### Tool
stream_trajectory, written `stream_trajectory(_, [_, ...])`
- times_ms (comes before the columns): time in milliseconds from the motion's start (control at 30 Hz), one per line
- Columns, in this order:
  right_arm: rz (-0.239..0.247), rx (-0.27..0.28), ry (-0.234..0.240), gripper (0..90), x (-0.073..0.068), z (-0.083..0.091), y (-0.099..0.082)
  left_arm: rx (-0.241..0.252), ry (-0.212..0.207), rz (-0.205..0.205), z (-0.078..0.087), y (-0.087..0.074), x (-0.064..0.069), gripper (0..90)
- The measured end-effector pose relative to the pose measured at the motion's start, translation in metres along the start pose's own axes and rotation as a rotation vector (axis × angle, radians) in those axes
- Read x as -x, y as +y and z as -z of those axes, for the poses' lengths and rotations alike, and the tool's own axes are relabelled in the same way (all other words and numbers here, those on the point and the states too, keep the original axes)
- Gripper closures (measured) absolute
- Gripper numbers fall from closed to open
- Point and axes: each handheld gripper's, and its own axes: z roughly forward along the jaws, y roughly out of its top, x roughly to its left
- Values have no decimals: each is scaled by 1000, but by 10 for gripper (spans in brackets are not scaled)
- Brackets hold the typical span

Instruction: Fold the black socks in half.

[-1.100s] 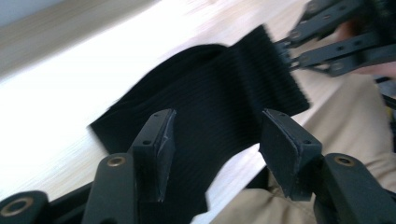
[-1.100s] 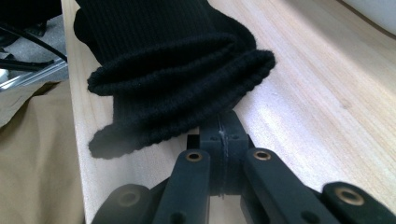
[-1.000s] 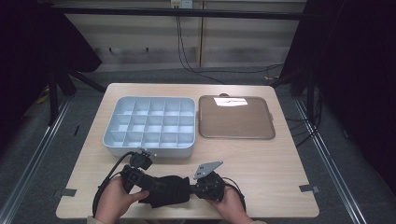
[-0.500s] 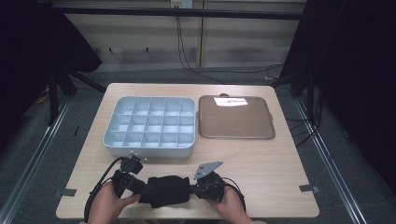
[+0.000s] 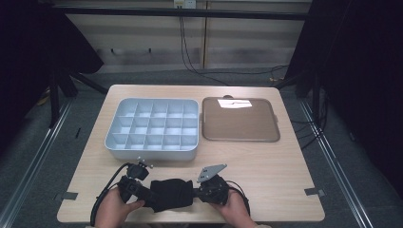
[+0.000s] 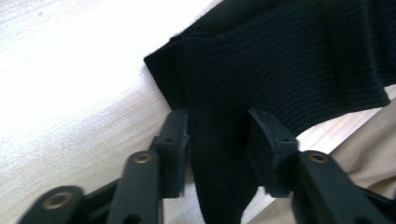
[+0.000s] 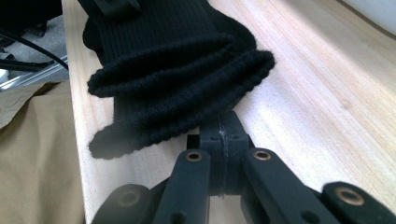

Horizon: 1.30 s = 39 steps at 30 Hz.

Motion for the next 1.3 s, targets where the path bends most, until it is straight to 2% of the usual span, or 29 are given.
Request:
stream_trajectory(33, [0, 0, -1, 899, 0, 0, 0, -7, -5, -3, -1, 0, 0, 649])
stream_trajectory(133, [0, 1, 2, 899, 0, 0, 0, -19, 22, -11, -1, 1, 1, 734])
stream_trajectory(267, [1, 1, 3, 899, 0, 0, 0, -19, 6, -5, 0, 2, 1, 823])
stream_trajectory(467, [2, 1, 4, 898, 0, 0, 0, -24, -19, 14, 1, 3, -1, 848])
stream_trajectory(533, [2, 1, 4, 898, -1, 0, 0, -30, -19, 7, 2, 4, -2, 855])
stream_trajectory(567, [2, 1, 4, 899, -1, 0, 0, -21, -17, 20, 2, 4, -1, 857])
stream_trajectory(900, [0, -2, 6, 899, -1, 0, 0, -3, -21, 30, 11, 5, -9, 865])
stream_trajectory(1300, [1, -3, 7, 899, -1, 0, 0, 14, -67, 25, 21, 9, -4, 861])
